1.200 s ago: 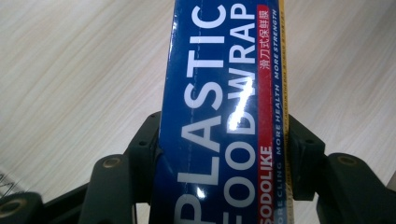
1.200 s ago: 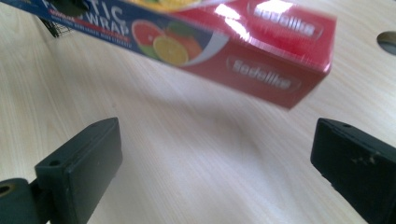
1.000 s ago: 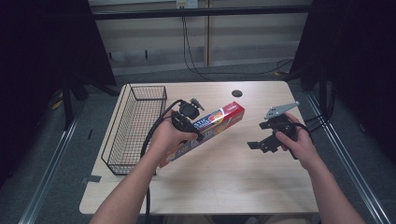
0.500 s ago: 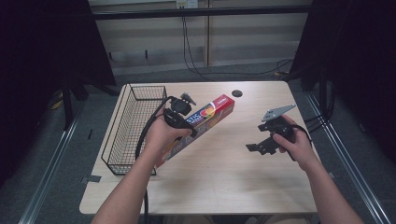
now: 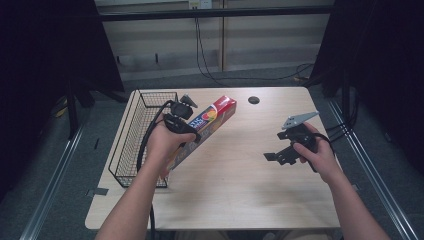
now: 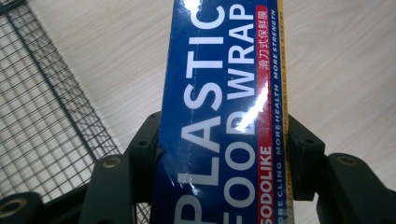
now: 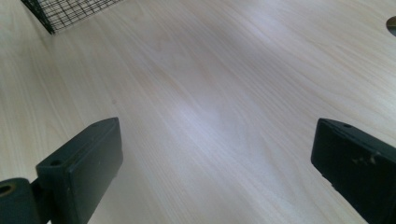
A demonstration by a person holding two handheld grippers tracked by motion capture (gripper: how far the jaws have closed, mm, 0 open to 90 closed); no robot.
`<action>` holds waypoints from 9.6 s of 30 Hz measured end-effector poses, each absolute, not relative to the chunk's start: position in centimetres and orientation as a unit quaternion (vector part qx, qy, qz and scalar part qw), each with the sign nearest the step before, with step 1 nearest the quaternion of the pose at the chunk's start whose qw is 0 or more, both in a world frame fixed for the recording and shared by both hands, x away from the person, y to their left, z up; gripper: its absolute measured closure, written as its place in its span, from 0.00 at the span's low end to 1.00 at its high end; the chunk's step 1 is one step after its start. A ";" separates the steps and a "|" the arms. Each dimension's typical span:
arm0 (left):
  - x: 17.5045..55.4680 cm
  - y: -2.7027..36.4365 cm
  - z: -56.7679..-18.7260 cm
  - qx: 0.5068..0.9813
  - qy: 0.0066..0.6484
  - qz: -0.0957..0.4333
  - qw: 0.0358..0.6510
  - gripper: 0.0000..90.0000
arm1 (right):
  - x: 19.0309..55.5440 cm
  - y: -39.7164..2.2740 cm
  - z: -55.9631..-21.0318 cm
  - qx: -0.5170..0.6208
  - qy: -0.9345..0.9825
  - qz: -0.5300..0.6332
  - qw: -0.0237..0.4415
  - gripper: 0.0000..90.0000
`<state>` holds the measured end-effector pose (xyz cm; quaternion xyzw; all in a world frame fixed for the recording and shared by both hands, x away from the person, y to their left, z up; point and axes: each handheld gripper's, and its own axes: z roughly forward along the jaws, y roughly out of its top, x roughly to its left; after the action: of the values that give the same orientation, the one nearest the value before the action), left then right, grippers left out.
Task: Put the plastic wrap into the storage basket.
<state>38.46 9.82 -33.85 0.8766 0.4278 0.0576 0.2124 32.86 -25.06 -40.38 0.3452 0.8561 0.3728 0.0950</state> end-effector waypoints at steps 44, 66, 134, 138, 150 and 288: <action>38.6 16.7 -33.4 0.819 0.533 0.097 0.192 0.48 | 32.6 -24.6 -40.1 0.347 0.853 0.374 0.111 0.02; 38.5 19.3 -34.0 0.778 0.590 0.115 0.184 0.48 | 32.7 -24.8 -40.0 0.345 0.852 0.377 0.111 0.02; 38.9 23.4 -38.6 0.686 0.703 0.112 0.148 0.48 | 32.8 -25.2 -40.3 0.348 0.851 0.377 0.109 0.02; 38.9 23.5 -38.7 0.685 0.705 0.109 0.148 0.48 | 32.8 -25.3 -40.3 0.348 0.851 0.377 0.109 0.02; 38.9 23.8 -39.0 0.683 0.708 0.110 0.140 0.47 | 32.8 -25.2 -40.3 0.348 0.853 0.372 0.108 0.02; 35.6 11.3 -36.3 0.775 0.526 0.083 0.342 0.10 | 32.8 -25.1 -40.4 0.345 0.854 0.377 0.101 0.02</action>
<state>35.58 11.34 -36.32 0.7747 0.5257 0.0826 0.3417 32.79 -25.06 -40.39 0.3445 0.8537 0.3772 0.1013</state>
